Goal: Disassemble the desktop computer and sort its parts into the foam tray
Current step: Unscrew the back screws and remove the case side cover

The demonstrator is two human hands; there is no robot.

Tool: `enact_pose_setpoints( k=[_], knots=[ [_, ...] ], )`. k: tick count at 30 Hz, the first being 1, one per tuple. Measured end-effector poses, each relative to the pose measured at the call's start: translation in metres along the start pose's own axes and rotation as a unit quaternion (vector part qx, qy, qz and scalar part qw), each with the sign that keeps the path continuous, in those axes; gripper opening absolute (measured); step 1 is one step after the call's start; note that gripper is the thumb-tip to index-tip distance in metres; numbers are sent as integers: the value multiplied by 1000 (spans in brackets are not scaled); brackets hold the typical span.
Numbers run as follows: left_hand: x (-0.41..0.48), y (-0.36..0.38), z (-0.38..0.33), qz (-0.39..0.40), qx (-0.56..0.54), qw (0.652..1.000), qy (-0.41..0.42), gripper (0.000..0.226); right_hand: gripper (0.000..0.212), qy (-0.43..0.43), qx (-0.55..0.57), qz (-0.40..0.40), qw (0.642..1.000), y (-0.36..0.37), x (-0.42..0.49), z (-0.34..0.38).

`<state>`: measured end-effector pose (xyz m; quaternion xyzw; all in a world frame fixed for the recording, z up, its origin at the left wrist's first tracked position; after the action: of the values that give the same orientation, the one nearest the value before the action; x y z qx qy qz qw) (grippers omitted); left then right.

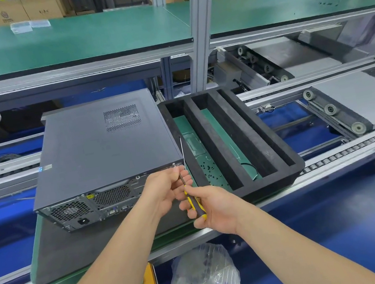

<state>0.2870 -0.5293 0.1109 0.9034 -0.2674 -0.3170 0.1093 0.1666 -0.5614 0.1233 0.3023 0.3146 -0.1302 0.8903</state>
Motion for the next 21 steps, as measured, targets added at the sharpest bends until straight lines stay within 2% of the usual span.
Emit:
enact_pose_setpoints(
  k=[4,8,10,12,14,15,16,17,20,21],
  knots=[
    [-1,0,-3,35,20,999,1,23,29,-72,-113,-97,986,-9,0,13],
    [-2,-3,-6,31,37,999,3,23,17,-123,-213,-187,951,-19,-3,25],
    [-2,-5,-5,11,31,999,1,21,15,-142,-276,-262,914,-28,-8,34],
    [-3,-5,-4,-1,31,1000,2,26,15,-160,-355,-341,855,-34,-15,46],
    [-2,-4,-4,-14,40,999,13,33,16,-180,-432,-375,801,-32,-17,53],
    [-1,-4,-4,-23,39,999,21,32,17,-187,-453,-378,785,-29,-16,55],
    [-1,-4,-4,-29,34,999,28,29,18,-187,-456,-372,787,-28,-15,54],
    [0,-4,-4,-32,30,998,35,25,22,-177,-429,-354,812,-28,-11,51],
    [1,-5,-4,-33,25,998,40,14,34,-78,-218,-231,945,-28,5,24],
    [2,-5,-3,-31,20,999,34,14,38,-40,-150,-186,970,-24,8,14]
  ],
)
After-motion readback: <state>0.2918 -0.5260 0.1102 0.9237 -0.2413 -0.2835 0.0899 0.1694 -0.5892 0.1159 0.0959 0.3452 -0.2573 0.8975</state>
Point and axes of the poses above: each hand's wrist, its own x-axis towards the middle knuckle, its own y-axis out of the palm, z = x × y, the point moved 9 cm from there along x, towards the middle knuckle, and after that the axes turned 3 degrees about y, right-handed, at the moved point
